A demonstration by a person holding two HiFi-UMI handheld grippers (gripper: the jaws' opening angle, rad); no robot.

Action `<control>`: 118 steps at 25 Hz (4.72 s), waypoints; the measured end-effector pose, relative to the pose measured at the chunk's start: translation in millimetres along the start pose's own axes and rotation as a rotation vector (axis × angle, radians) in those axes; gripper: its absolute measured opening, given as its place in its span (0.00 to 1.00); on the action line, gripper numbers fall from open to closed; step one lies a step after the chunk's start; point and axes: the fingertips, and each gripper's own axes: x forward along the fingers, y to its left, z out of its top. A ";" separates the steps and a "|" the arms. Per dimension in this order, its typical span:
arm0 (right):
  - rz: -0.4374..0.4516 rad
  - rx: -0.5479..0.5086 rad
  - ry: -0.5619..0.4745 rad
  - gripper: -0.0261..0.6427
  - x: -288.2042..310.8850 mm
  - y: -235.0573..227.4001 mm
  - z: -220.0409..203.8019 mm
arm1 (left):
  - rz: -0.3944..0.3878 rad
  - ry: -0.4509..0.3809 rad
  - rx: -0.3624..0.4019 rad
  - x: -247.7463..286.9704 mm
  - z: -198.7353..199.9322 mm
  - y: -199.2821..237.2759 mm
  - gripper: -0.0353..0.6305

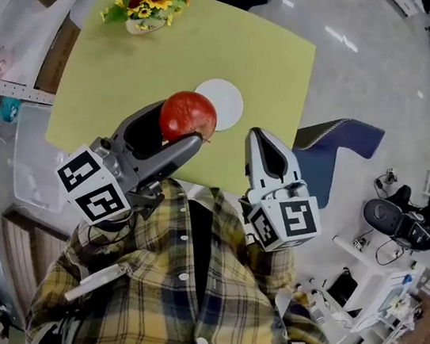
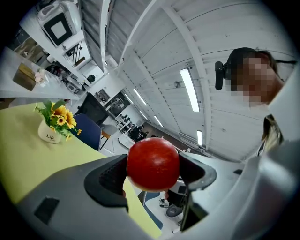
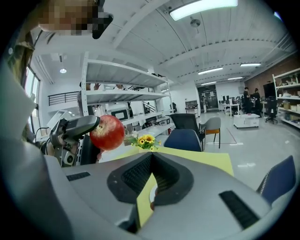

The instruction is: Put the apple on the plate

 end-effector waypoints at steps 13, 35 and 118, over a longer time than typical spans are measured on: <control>-0.176 0.104 0.023 0.03 57.7 7.4 -1.0 | -0.086 0.177 -0.013 3.5 24.0 66.4 0.58; -0.229 0.170 0.103 0.03 31.9 -35.3 -35.6 | -0.052 0.359 0.098 71.2 -42.4 100.5 0.58; -0.133 0.388 0.204 0.03 58.1 -53.0 -113.2 | 0.146 0.734 0.313 121.0 -185.0 200.1 0.62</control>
